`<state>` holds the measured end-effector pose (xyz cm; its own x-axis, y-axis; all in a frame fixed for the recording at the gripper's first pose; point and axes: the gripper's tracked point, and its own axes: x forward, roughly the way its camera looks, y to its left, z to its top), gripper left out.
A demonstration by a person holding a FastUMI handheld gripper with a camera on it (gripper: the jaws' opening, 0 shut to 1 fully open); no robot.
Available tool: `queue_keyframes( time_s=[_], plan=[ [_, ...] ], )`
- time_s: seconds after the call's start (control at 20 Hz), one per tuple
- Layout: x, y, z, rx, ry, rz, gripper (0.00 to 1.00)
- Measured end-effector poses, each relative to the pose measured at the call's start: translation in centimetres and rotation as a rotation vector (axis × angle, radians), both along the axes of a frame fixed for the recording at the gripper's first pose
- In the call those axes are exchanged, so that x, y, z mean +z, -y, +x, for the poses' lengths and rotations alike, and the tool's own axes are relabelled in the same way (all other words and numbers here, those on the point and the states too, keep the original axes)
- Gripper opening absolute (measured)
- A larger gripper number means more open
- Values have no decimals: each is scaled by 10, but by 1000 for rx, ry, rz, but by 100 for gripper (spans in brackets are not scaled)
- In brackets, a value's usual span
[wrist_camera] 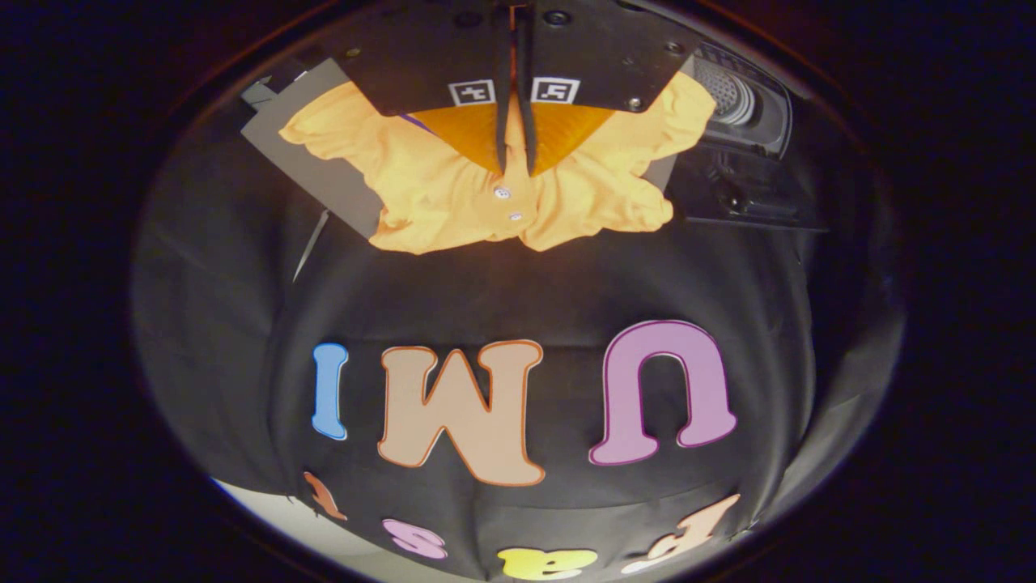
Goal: Put the clothes into the washing machine and then close the washing machine lid.
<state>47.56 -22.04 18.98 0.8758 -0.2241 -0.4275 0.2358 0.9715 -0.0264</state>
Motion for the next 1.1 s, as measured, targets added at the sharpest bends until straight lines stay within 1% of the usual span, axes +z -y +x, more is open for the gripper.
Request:
queue_keyframes(
  time_s=[0.25, 0.45, 0.6, 0.7, 0.8, 0.95, 1.1],
  plan=[
    [25, -61, 18, 88, 30, 21, 2],
    [32, -128, 35, 192, 23, 29, 2],
    [22, -178, 44, 284, -9, 26, 2],
    [18, -207, 51, 327, -15, 22, 2],
    [12, -233, 56, 363, -22, 45, 2],
    [0, -263, 61, 390, -37, 101, 2],
    [-17, -285, 67, 413, -49, 109, 2]
  ],
)
